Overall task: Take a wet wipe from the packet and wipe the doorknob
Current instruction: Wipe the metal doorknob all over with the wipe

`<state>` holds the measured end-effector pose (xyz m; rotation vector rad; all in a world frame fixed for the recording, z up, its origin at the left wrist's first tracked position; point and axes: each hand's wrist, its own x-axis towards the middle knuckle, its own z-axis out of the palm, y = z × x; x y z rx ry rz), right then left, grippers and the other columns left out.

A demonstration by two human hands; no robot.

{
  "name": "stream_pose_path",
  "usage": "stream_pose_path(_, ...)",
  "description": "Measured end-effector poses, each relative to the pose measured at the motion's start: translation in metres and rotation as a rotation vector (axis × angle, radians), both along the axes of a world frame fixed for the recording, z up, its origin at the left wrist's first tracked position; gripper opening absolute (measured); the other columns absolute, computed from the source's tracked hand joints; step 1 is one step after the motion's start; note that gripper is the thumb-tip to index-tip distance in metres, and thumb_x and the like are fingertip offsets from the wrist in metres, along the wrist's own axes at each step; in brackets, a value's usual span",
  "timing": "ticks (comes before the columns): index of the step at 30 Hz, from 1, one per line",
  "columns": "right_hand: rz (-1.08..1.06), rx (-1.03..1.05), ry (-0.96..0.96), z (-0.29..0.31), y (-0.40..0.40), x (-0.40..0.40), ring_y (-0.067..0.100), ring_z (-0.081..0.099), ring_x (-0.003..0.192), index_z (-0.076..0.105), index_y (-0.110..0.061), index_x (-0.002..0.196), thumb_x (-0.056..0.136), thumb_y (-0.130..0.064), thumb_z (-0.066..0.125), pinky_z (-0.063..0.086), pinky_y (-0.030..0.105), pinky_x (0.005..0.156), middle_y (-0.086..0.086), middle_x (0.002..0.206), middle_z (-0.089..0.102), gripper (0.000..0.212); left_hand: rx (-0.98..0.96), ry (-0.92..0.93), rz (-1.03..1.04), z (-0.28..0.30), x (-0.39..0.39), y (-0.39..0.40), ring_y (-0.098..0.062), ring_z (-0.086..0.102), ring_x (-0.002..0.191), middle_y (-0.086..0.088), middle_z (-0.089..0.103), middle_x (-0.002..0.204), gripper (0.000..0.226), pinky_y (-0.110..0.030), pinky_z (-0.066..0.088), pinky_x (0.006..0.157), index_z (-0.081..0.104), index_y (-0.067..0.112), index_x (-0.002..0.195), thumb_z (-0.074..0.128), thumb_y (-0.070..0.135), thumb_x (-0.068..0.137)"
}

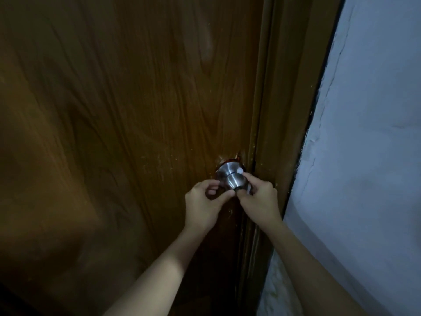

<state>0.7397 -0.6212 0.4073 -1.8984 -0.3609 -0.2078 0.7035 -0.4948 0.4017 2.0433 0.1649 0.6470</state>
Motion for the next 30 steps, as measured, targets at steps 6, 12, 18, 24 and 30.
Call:
stream_pose_path(6,0.221,0.834,0.688,0.007,0.003,-0.004,0.027,0.060,0.107,0.062,0.000,0.097,0.083,0.009,0.051,0.051,0.034,0.089,0.019,0.107,0.063,0.019,0.002,0.022,0.013,-0.002,-0.005,0.007,-0.009,0.060,0.091,-0.002,0.066,0.107,0.043,-0.012,0.046,0.071,0.063,0.013,0.108,0.076,0.027,0.070)
stream_pose_path(12,0.317,1.500,0.993,0.011,0.008,-0.004,0.044,0.034,0.129,0.034,-0.001,0.131,0.088,0.009,0.038,0.045,0.059,0.085,0.032,0.138,0.030,0.045,0.039,0.113,0.031,-0.005,-0.008,0.022,-0.009,0.057,0.094,-0.003,0.064,0.112,0.036,-0.010,0.042,0.069,0.061,0.013,0.112,0.069,0.011,0.077)
stream_pose_path(18,0.362,1.537,0.996,0.008,0.010,-0.006,0.049,0.046,0.113,0.029,0.002,0.136,0.086,0.013,0.038,0.048,0.058,0.076,0.037,0.130,0.037,0.051,0.010,0.128,0.007,-0.004,-0.011,0.028,-0.012,0.059,0.095,-0.006,0.066,0.110,0.032,-0.018,0.047,0.077,0.062,0.011,0.112,0.065,0.007,0.080)
stream_pose_path(24,0.380,1.279,0.976,-0.001,0.010,-0.016,0.032,0.066,0.101,0.053,0.006,0.120,0.081,0.006,0.052,0.057,0.036,0.079,0.025,0.109,0.067,0.039,-0.110,0.088,-0.239,0.010,-0.017,0.012,-0.001,0.060,0.097,0.006,0.066,0.107,0.031,-0.013,0.047,0.079,0.059,0.022,0.117,0.057,0.027,0.087)
stream_pose_path(30,0.245,0.823,0.878,0.004,0.002,-0.024,0.021,0.064,0.099,0.063,-0.009,0.109,0.083,-0.011,0.064,0.052,0.029,0.071,0.009,0.107,0.068,0.026,-0.142,0.015,-0.206,0.005,-0.014,0.003,-0.005,0.067,0.093,0.001,0.073,0.100,0.020,-0.023,0.054,0.082,0.070,0.015,0.103,0.060,0.015,0.086)
